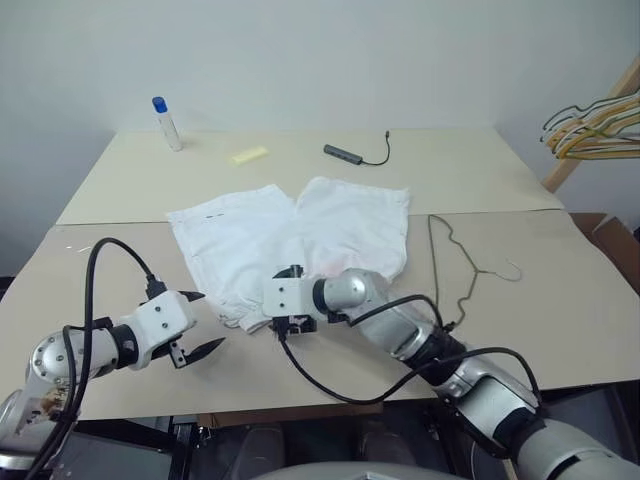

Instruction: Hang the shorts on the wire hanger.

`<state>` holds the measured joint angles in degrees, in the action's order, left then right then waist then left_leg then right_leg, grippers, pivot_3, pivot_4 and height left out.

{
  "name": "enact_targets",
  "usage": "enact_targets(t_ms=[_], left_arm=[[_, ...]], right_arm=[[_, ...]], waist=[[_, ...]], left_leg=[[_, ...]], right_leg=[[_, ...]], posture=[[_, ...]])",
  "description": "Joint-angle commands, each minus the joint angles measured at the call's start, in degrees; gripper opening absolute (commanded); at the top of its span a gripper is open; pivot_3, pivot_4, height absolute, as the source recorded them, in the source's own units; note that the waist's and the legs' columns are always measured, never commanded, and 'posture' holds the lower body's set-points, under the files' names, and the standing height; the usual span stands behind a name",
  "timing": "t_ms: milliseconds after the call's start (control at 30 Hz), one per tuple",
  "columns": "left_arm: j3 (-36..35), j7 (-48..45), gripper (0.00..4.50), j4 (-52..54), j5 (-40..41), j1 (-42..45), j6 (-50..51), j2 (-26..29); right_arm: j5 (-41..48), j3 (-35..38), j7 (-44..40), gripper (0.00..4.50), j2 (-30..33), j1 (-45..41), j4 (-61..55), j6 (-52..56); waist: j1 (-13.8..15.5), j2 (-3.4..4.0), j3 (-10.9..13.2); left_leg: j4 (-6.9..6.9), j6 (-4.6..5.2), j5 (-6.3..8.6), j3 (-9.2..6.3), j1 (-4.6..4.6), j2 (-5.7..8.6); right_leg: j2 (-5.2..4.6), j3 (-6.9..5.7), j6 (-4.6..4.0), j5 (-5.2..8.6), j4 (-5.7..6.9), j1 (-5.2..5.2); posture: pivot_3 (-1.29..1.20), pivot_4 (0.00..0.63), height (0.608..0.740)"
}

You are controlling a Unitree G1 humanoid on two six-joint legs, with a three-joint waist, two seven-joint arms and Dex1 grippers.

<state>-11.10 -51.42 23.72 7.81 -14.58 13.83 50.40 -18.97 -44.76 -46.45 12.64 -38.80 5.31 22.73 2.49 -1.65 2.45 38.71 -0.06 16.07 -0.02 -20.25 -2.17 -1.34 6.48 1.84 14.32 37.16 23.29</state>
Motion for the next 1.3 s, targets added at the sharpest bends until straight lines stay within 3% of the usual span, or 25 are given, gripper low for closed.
enact_targets(t_ms=[33,233,400,633,867,1067,1100,1300], left_arm=[[-0.7,0.0,4.50,0.4,-0.2,0.9,-1.0,0.6],[-0.9,0.3,4.50,0.2,-0.2,1.2,-1.1,0.3],[-0.8,0.4,4.50,-0.5,-0.4,2.1,-1.6,0.5],[-0.5,0.7,4.50,-1.4,-1.0,3.3,-2.1,0.3],[0.9,-0.3,4.50,-3.5,-2.1,4.8,-3.2,1.1],[2.6,-1.3,4.50,-5.5,-2.4,7.5,-4.0,1.1],[2.8,-1.5,4.50,-5.7,-2.4,7.9,-4.1,1.2],[2.8,-2.2,4.50,-6.4,-2.2,8.5,-4.6,1.7]], right_arm=[[-2.2,-0.4,-0.1,3.64,-0.2,-1.8,1.7,-2.9],[-3.1,0.3,-0.5,1.51,-1.2,-1.8,3.6,-3.8],[-3.8,0.1,-1.5,0.02,0.3,-1.5,3.4,-7.9],[-3.6,3.4,-4.7,0.02,10.8,0.3,-1.5,-17.3],[1.7,12.0,-10.2,0.02,30.5,2.4,-0.6,-38.1],[2.6,14.0,-13.4,0.02,34.7,2.1,8.0,-48.8],[2.6,14.2,-14.0,0.51,34.6,2.1,8.6,-48.8],[6.0,16.6,-18.8,2.39,36.5,4.3,4.8,-45.6]], waist=[[-0.2,0.00,0.0],[-0.4,0.00,0.0],[-0.4,0.00,0.0],[-0.2,0.00,0.0],[-0.7,0.04,0.0],[-2.7,0.01,0.0],[-3.0,0.01,0.0],[-3.5,0.02,0.0]], left_leg=[[0.00,0.00,0.00,0.00,0.01,0.00],[-0.02,0.00,0.00,-0.01,0.02,-0.03],[-0.02,0.00,0.00,-0.02,0.04,-0.03],[-0.01,0.00,0.00,-0.03,-0.02,0.01],[-0.02,0.01,0.01,-0.01,0.01,0.07],[-0.04,0.03,0.01,0.00,0.08,0.01],[-0.04,0.03,0.01,0.01,0.08,0.02],[-0.04,0.10,0.05,0.03,0.06,0.04]], right_leg=[[0.01,0.00,0.00,0.00,0.00,0.00],[0.02,-0.02,-0.02,0.01,0.02,0.00],[0.02,-0.03,-0.02,0.01,0.02,-0.01],[-0.03,-0.05,-0.01,0.02,-0.03,-0.01],[-0.09,-0.02,0.17,0.13,-0.07,-0.05],[-0.02,0.06,0.00,0.05,-0.06,-0.14],[-0.03,0.08,0.00,0.05,-0.06,-0.14],[-0.05,0.15,0.00,0.05,-0.06,-0.12]], posture=[[0.14,0.000,0.740],[0.14,0.000,0.740],[0.13,0.000,0.740],[0.12,0.000,0.740],[0.08,0.000,0.740],[0.06,0.000,0.740],[0.06,0.000,0.740],[0.06,0.000,0.740]])
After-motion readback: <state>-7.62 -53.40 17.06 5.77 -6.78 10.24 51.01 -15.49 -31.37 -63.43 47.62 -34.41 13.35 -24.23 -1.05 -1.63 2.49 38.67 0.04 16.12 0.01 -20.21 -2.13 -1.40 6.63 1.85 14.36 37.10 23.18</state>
